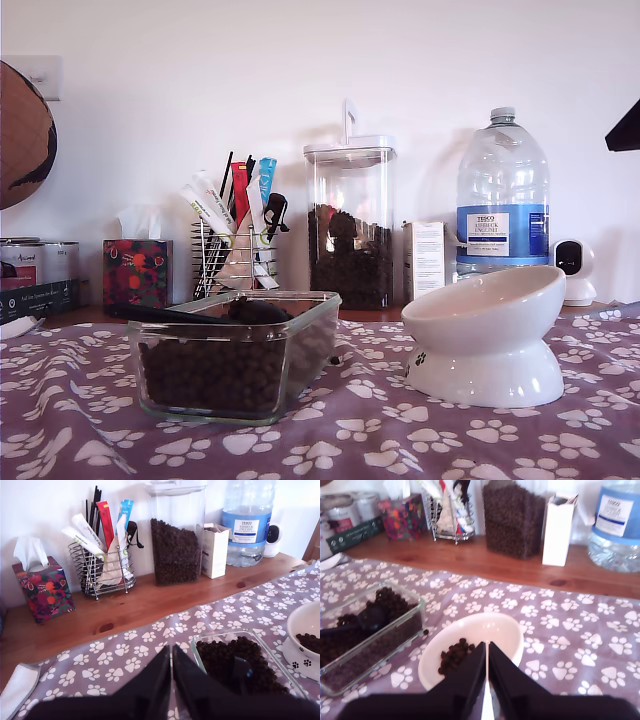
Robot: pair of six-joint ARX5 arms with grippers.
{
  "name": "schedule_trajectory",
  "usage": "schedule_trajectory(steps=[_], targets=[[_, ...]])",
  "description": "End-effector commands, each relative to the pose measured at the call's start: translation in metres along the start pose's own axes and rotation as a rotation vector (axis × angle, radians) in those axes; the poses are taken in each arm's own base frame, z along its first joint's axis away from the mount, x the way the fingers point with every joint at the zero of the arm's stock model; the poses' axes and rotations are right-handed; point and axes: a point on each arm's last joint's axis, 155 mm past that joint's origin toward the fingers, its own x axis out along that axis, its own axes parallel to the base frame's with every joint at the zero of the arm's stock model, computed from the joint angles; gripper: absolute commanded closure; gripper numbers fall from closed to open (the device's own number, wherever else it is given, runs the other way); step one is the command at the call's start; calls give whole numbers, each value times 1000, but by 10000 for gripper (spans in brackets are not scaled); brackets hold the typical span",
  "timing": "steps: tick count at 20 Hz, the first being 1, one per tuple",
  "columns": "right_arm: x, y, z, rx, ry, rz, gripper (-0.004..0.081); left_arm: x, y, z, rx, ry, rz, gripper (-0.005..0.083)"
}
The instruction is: Measure one spoon of cat food and pour it into the food bowl
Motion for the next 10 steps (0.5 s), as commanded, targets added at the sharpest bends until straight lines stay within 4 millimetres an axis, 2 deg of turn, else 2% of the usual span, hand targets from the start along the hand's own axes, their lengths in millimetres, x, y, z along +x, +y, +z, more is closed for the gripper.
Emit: schedule_trajectory(steps=[1,6,10], targets=[[1,-1,-12,9,35,-3,782,3,0,-22,-14,66,0,792],[-1,0,-38,17,135,-2,782,-1,1,-54,-34,197,5,792],[-4,1,-55,22,204,-1,782,-6,1,-73,-46,272,9,792]])
